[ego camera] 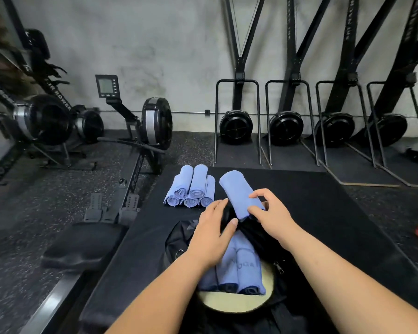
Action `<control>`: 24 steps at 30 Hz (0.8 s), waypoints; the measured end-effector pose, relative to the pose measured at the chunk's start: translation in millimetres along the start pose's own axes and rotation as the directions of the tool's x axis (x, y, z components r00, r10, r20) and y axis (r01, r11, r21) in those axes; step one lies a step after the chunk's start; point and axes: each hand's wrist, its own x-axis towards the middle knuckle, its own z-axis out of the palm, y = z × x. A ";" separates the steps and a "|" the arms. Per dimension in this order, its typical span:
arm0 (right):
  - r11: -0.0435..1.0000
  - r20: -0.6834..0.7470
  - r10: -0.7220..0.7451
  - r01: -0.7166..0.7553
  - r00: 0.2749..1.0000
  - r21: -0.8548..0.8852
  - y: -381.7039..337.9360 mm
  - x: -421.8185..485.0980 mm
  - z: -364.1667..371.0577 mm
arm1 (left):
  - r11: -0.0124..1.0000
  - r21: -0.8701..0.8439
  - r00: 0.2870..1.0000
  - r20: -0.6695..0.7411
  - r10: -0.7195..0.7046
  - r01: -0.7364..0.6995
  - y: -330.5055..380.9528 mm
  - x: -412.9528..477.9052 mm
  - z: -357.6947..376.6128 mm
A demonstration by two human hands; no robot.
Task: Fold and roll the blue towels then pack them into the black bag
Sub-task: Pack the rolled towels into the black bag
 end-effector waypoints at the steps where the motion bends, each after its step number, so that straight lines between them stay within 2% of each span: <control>1: 1.000 0.008 -0.001 0.001 1.000 0.011 -3.2 -7.7 -1.6 | 1.000 -0.023 1.000 0.005 -0.014 0.014 5.6 2.5 -3.5; 6: 0.996 0.070 -0.039 0.033 0.997 0.082 -12.6 -40.4 -2.2 | 0.964 -0.215 0.987 0.009 -0.160 0.158 39.3 8.8 -17.8; 12: 0.997 0.190 -0.016 0.002 0.982 0.077 -10.1 -62.2 -2.7 | 0.911 -0.344 0.968 -0.026 -0.250 0.226 56.0 -3.5 -14.6; 21: 0.988 -0.037 0.127 -0.129 0.991 -0.084 -6.0 -62.3 -9.6 | 0.835 -0.475 0.959 0.196 -0.205 0.276 62.1 -27.5 -2.9; 24: 0.980 -0.081 0.180 -0.186 0.980 -0.070 3.5 -64.5 -22.0 | 0.875 -0.393 0.955 0.206 -0.215 0.282 56.2 -25.7 -2.3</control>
